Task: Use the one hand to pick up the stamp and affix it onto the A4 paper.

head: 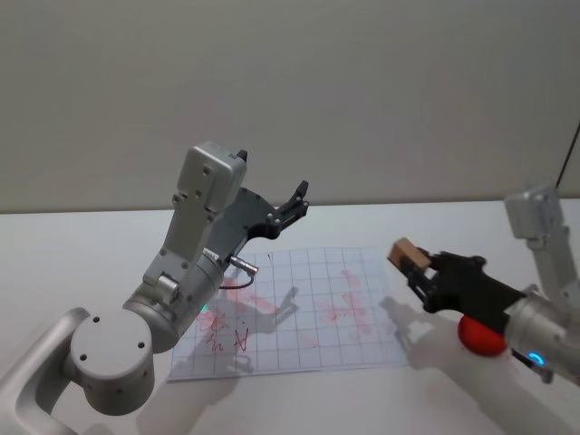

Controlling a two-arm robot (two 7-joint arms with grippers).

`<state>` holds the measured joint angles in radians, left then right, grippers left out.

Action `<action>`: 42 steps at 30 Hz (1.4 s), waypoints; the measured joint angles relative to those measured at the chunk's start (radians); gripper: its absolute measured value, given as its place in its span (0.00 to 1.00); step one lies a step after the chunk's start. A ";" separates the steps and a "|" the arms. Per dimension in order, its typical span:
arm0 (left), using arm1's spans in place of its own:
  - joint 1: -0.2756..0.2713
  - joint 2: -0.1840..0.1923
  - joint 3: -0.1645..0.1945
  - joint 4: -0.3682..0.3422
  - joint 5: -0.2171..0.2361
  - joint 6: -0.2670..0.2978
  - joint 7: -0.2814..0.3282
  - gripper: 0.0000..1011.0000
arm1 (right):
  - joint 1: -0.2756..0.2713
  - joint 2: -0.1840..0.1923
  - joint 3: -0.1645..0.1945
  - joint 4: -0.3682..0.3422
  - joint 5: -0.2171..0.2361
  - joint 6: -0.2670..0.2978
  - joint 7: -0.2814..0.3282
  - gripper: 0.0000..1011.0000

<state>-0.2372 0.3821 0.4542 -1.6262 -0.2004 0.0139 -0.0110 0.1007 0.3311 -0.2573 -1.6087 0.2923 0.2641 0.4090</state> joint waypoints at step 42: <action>0.000 0.000 0.000 0.000 0.000 0.000 0.000 0.99 | 0.220 -0.142 -0.121 0.363 -0.254 0.046 0.205 0.22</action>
<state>-0.2372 0.3821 0.4543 -1.6262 -0.2004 0.0139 -0.0110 0.3208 0.1895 -0.3783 -1.2452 0.0388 0.3100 0.6139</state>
